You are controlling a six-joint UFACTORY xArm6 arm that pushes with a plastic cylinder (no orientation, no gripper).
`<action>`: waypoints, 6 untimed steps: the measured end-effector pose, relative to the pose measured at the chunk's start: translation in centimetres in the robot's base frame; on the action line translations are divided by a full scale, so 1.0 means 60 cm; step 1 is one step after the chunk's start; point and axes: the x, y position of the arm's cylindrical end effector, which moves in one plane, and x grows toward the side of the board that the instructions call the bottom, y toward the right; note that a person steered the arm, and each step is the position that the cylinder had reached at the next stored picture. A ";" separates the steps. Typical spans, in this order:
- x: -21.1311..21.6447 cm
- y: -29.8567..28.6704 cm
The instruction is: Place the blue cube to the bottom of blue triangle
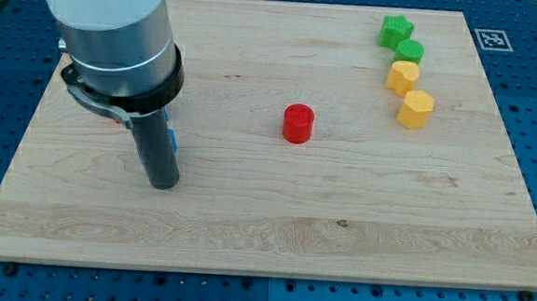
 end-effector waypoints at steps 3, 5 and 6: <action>-0.066 -0.001; -0.109 -0.001; -0.110 0.020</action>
